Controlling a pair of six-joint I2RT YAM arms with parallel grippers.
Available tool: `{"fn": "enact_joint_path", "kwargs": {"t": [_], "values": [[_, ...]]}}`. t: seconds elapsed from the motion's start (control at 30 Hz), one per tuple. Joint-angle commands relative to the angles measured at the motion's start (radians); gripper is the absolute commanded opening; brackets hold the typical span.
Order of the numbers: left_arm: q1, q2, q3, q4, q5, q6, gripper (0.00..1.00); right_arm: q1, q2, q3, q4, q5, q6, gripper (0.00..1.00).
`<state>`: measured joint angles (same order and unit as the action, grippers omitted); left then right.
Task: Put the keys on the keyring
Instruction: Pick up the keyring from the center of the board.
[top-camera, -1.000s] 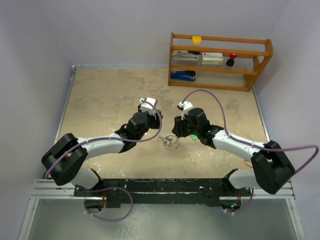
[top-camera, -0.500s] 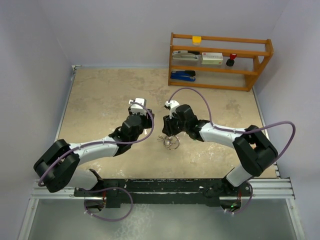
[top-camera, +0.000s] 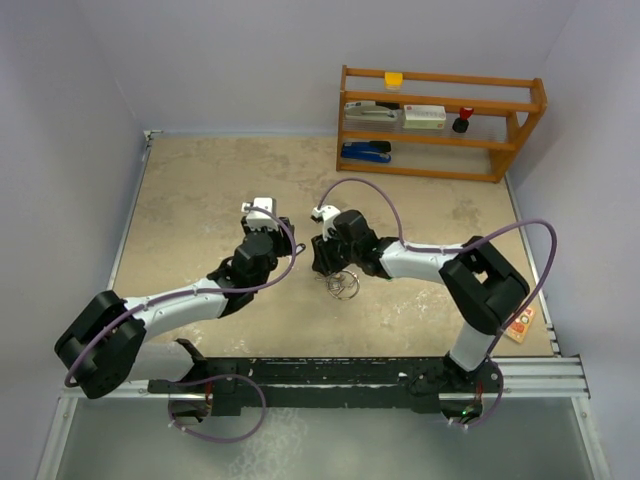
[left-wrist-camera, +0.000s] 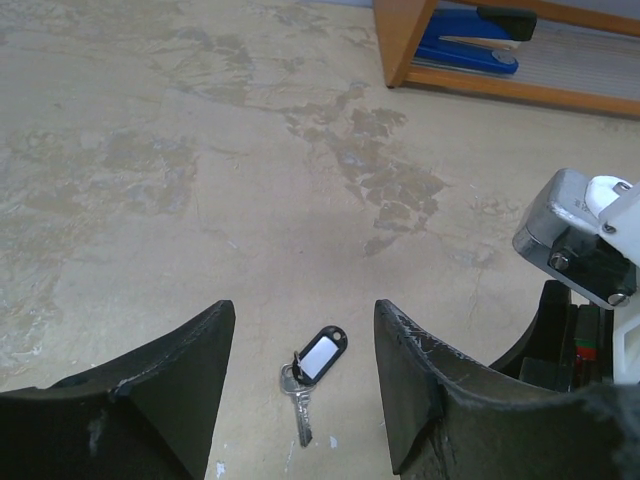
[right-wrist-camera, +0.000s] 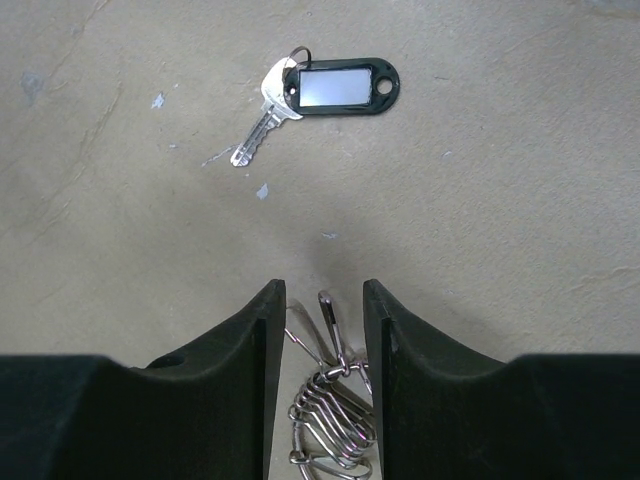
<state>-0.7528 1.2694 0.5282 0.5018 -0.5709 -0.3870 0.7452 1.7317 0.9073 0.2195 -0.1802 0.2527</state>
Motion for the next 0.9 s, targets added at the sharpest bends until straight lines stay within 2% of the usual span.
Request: {"fn": "enact_joint_path", "kwargs": {"t": [0.0, 0.4, 0.63, 0.87], "values": [[0.008, -0.024, -0.003, 0.021, -0.018, -0.021, 0.55, 0.007, 0.006, 0.037, 0.021, -0.021, -0.015, 0.39], [0.013, -0.022, -0.003, 0.021, -0.018, -0.021, 0.54, 0.008, 0.032, 0.025, 0.017, -0.016, -0.013, 0.35], [0.014, -0.017, -0.003, 0.021, -0.017, -0.021, 0.54, 0.008, 0.036, 0.013, 0.018, -0.024, -0.009, 0.29], [0.014, -0.013, -0.004, 0.021, -0.018, -0.021, 0.54, 0.010, 0.037, 0.005, 0.015, -0.031, -0.009, 0.29]]}}
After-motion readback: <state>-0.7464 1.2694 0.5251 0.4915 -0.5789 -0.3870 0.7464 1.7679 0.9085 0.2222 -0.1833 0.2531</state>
